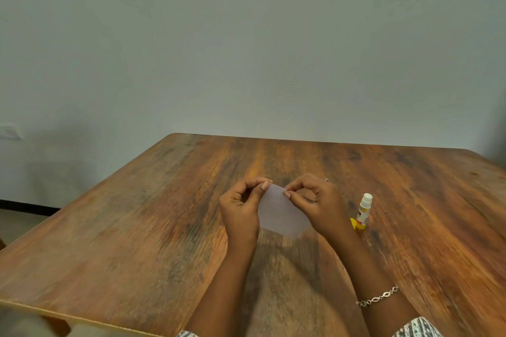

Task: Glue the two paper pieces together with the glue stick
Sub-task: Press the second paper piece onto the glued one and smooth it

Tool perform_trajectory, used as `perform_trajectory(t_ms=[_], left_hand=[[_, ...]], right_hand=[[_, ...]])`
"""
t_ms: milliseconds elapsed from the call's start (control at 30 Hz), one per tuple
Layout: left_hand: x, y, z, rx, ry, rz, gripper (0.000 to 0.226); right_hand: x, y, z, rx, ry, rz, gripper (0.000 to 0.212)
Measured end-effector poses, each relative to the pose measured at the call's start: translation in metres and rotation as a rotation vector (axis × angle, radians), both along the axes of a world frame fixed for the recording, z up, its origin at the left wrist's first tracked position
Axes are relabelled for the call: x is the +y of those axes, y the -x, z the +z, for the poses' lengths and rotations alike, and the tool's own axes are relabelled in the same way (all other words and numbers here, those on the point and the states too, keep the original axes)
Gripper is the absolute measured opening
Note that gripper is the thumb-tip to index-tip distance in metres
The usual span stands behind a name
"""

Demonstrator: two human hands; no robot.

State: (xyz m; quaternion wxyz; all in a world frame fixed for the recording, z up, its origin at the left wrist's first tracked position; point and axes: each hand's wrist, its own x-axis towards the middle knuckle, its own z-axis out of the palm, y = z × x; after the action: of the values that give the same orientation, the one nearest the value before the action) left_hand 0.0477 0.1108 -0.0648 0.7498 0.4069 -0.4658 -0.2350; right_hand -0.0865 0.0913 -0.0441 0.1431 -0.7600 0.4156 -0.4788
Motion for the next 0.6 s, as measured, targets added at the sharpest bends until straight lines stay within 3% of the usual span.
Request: perform_trajectory(t_ms=[467, 600], left_hand=[[-0.008, -0.013, 0.002, 0.195, 0.002, 0.03, 0.024], [-0.01, -0.015, 0.001, 0.242, -0.001, 0.049, 0.024]], right_hand=[[-0.001, 0.033, -0.002, -0.138, -0.072, -0.053, 0.004], [-0.001, 0.038, -0.003, -0.271, -0.092, -0.047, 0.012]])
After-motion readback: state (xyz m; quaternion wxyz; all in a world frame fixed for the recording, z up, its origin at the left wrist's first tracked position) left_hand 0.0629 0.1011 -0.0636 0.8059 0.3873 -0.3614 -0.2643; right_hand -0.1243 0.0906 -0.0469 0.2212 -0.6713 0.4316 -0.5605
